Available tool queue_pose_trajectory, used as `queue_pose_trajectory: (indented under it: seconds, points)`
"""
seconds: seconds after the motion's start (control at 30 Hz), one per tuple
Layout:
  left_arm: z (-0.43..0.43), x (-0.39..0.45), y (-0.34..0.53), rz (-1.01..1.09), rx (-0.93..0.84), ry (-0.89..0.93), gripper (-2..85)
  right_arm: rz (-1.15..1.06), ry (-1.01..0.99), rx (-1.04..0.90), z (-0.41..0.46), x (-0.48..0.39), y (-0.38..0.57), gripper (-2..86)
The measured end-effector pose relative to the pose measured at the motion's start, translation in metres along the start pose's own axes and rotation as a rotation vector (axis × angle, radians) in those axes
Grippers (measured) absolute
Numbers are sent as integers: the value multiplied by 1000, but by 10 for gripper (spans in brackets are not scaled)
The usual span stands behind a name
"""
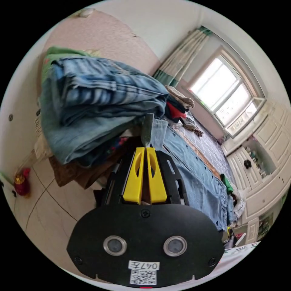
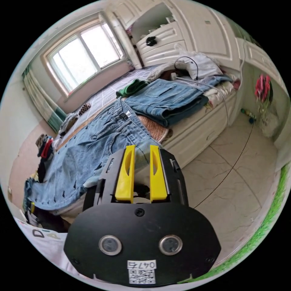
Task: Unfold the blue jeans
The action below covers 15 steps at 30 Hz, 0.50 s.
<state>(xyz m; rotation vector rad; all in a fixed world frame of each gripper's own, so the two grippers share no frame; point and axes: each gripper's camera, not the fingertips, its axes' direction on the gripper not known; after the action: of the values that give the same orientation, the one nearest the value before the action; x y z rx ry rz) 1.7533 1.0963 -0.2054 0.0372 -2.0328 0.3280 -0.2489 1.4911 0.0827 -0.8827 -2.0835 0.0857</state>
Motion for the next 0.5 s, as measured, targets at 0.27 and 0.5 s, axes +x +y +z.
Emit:
queue_pose_trajectory:
  seconds: [0.27,0.5]
  points:
    - [-6,-83,47,-38,-26,52,-9,176,-162,-44,13,88,17,82]
    - [-9,-102,69,20,23,149,-10,150,-629,-265,68,119,3,8]
